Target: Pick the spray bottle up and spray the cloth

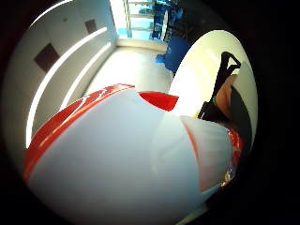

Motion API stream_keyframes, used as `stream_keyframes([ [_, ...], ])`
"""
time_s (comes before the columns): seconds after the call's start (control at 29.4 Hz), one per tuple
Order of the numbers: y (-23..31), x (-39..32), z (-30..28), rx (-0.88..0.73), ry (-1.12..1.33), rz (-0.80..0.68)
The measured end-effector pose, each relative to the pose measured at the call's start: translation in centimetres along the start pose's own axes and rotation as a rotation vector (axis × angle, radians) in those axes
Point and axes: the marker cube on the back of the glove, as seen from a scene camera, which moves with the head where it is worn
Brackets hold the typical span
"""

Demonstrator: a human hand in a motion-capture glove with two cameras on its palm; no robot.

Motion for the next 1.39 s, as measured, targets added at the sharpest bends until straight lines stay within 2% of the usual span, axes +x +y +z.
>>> stream_keyframes([
  [0.2, 0.1, 0.8, -0.2, 0.038, 0.007, 0.013],
  [0.71, 2.5, 4.6, 1.7, 0.004, 0.083, 0.114],
  [1.05, 2.2, 0.6, 1.0, -0.131, 0.441, -0.04],
  [1.39, 2.4, -3.0, 0.9, -0.201, 0.703, -0.127],
])
